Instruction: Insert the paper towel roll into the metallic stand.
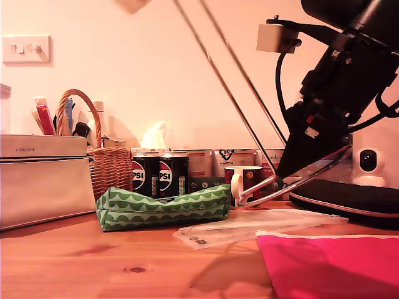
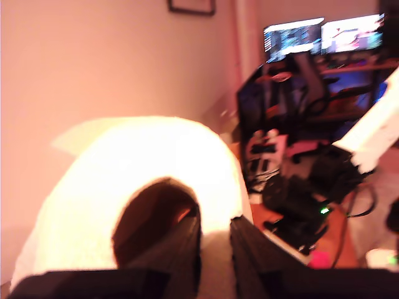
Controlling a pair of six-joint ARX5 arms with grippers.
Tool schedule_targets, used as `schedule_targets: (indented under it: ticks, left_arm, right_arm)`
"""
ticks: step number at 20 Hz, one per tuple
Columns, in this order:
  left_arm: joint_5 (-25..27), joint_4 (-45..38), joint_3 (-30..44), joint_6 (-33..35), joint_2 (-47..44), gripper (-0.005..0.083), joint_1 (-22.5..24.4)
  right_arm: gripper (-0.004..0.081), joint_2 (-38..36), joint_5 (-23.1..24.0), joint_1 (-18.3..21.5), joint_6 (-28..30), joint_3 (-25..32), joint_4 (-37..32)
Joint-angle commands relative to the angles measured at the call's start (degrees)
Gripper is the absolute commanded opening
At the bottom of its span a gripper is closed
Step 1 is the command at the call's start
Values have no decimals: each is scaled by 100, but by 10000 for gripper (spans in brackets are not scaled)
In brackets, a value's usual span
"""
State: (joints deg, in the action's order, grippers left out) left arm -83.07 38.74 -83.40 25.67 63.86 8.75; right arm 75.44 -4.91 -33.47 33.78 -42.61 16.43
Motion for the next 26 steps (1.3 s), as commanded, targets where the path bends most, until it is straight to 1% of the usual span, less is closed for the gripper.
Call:
schedule_targets:
  ticks: [1,8,12,16,19,21,22,23,24,25,26]
  left_arm:
    - [-96,61,66,-155,26,-24,-105]
    - [-382,15,66,-173,22,-24,-105]
    - [-389,20,66,-170,17,-24,-105]
    - [-44,212,66,-155,111,-24,-105]
    - [-35,385,66,138,221,-24,-138]
    - [160,581,66,151,295,-24,-188]
    - [234,787,66,363,361,-24,-212]
    - [243,1019,66,826,428,-24,-245]
    - [245,1224,66,1143,496,-24,-284]
    - [243,1394,66,1165,533,-24,-317]
    - [212,1517,66,1528,568,-24,-332]
  right_arm:
    - [-13,-188,-81,-146,79,-90,-223]
    - [-13,-188,-48,-133,72,-90,-162]
    - [-13,-188,-44,-81,72,-90,-33]
    - [-13,-188,28,-20,83,-90,306]
    - [-13,-188,103,-20,96,-90,398]
    - [-13,-188,118,-7,98,-90,472]
    - [-13,-188,153,17,101,-90,496]
    - [-13,-188,160,44,101,-90,514]
    - [-13,-188,173,57,101,-90,546]
    - [-13,-188,216,59,103,-90,601]
    - [-13,-188,238,61,114,-90,664]
